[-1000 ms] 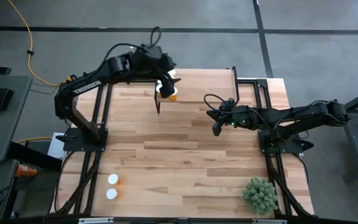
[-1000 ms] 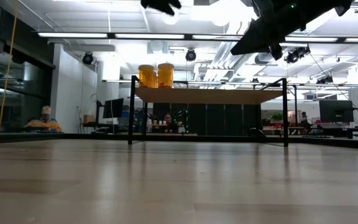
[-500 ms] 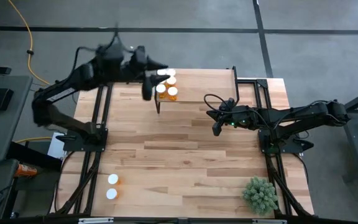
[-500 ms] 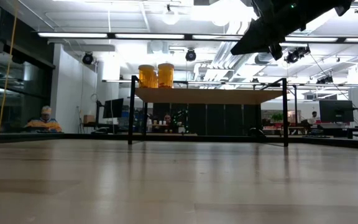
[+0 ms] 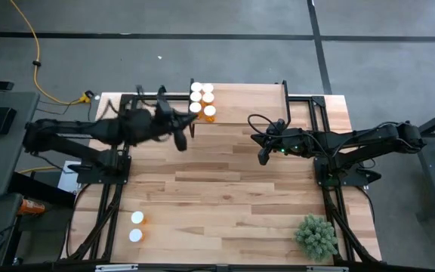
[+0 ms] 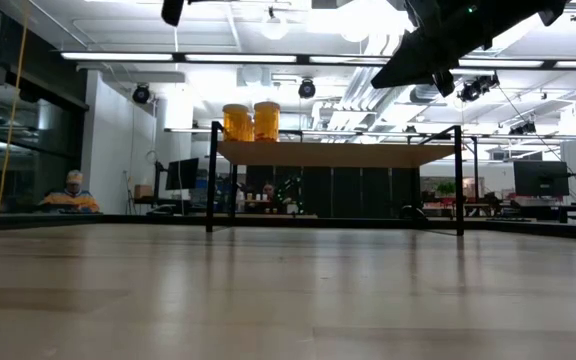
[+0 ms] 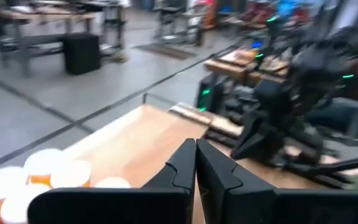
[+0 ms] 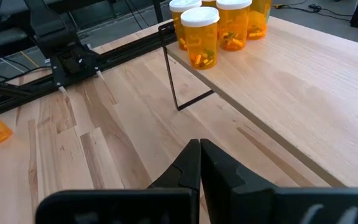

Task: Pick and place medicine bottles onto shelf by color
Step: Put the orange pill bottle on the shelf aligned with the other orange pill bottles, then put the orange pill bottle on the shelf

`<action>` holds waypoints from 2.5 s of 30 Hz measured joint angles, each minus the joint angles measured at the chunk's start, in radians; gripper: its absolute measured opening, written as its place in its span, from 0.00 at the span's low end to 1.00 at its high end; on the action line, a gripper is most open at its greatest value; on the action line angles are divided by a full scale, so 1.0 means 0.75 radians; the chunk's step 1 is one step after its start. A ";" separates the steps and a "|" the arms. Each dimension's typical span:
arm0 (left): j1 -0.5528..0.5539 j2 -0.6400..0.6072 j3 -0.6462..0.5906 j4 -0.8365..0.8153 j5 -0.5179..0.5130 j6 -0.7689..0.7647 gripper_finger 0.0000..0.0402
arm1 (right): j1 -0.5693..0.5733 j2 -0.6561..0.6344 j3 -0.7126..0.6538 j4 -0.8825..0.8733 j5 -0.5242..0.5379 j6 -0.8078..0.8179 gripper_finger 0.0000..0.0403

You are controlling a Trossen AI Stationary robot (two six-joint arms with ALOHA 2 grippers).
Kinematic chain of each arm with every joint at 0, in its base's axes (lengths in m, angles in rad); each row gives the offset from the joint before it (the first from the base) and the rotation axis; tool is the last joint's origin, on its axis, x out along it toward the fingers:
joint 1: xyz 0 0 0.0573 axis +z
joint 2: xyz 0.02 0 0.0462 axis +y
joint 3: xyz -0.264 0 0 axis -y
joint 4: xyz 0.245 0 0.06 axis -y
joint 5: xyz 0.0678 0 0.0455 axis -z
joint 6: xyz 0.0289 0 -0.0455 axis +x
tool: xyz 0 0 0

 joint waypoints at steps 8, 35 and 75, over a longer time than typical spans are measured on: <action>-0.183 0.230 -0.003 0.004 -0.399 -0.227 0.00 | -0.001 0.000 0.000 -0.001 0.000 0.000 0.00; 0.127 0.678 -0.287 0.782 -0.089 -0.315 0.00 | -0.001 0.000 0.000 -0.011 0.062 0.012 0.00; -0.039 -0.103 -0.286 0.255 0.767 -0.065 0.00 | 0.000 0.000 0.000 -0.006 -0.112 0.035 0.00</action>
